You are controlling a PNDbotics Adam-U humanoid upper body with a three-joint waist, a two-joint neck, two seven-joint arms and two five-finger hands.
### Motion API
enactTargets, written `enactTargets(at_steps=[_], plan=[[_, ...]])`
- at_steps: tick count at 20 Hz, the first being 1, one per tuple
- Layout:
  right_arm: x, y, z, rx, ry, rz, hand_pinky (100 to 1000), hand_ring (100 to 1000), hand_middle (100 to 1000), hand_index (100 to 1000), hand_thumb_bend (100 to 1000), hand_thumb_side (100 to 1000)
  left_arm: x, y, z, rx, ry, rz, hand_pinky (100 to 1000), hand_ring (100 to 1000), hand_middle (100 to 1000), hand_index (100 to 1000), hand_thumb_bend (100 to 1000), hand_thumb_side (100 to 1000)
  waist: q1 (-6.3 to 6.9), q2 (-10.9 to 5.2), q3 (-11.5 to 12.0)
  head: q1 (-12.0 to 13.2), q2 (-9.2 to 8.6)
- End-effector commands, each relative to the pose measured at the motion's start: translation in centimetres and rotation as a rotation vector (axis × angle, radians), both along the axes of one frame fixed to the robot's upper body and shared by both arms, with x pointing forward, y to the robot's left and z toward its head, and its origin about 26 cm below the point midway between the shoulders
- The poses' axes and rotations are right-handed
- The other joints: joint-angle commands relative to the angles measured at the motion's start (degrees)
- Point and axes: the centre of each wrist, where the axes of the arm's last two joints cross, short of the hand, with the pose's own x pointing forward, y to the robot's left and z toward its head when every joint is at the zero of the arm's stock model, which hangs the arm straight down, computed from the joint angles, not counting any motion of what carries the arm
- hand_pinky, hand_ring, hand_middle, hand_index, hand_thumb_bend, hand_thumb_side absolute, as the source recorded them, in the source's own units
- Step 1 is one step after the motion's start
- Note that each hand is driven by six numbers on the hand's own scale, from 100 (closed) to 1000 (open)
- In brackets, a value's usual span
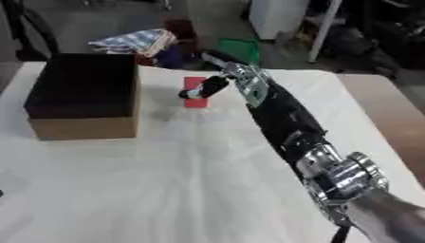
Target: Pick up objects on the table and place them in the box.
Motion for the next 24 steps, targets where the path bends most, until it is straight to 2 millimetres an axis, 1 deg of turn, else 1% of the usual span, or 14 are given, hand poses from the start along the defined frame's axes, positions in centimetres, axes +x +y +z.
enactTargets(at_steps=[1, 4, 8, 12, 16, 19, 22, 23, 24], plan=[[-0.3, -2.3, 1.4, -0.004, -0.038, -0.078, 834, 1000, 865, 920, 493, 320, -0.1, 0.0, 1.0, 0.005, -0.032, -0.008, 622, 848, 678, 784, 800, 100, 0.24, -0.35, 0.23, -0.87, -0.91], [-0.5, -3.2, 0.8, 0.012, -0.036, -0.131, 830, 1000, 855, 914, 466, 323, -0.2, -0.1, 1.1, 0.007, -0.035, -0.011, 621, 847, 677, 783, 800, 100, 0.27, 0.11, 0.36, -1.40, -1.21], [-0.7, -3.7, 0.1, 0.018, -0.030, -0.161, 826, 1000, 847, 909, 446, 330, -0.2, -0.1, 1.2, 0.006, -0.038, -0.013, 619, 847, 677, 783, 802, 100, 0.25, 0.49, 0.52, -1.87, -1.52], [-0.7, -3.7, -0.8, 0.021, -0.009, -0.169, 822, 995, 833, 900, 426, 349, -0.2, -0.1, 1.1, 0.007, -0.038, -0.014, 617, 847, 676, 783, 803, 100, 0.25, 0.74, 0.58, -2.13, -1.75], [-0.7, -3.3, -1.4, 0.024, 0.010, -0.163, 808, 966, 792, 878, 405, 344, -0.1, -0.2, 1.1, 0.006, -0.038, -0.016, 616, 846, 676, 783, 803, 100, 0.17, 0.86, 0.40, -2.28, -1.78], [-0.6, -3.0, -1.5, 0.024, 0.010, -0.157, 792, 928, 725, 843, 379, 310, -0.1, -0.2, 1.1, 0.007, -0.038, -0.016, 614, 846, 676, 783, 804, 100, 0.09, 0.86, 0.27, -2.39, -1.85], [-0.5, -2.7, -1.6, 0.023, 0.011, -0.151, 778, 893, 609, 763, 338, 260, -0.1, -0.2, 1.1, 0.006, -0.038, -0.016, 613, 846, 676, 783, 804, 100, -0.02, 0.81, 0.23, -2.40, -1.86], [-0.5, -2.6, -1.7, 0.022, 0.010, -0.150, 776, 889, 596, 752, 333, 250, -0.1, -0.2, 1.1, 0.006, -0.038, -0.016, 612, 846, 676, 783, 804, 100, -0.05, 0.79, 0.22, -2.42, -1.84], [-0.5, -2.5, -1.7, 0.024, 0.007, -0.150, 763, 871, 544, 705, 310, 202, -0.1, -0.2, 1.1, 0.005, -0.038, -0.015, 611, 846, 675, 783, 805, 100, -0.09, 0.77, 0.20, -2.45, -1.82]])
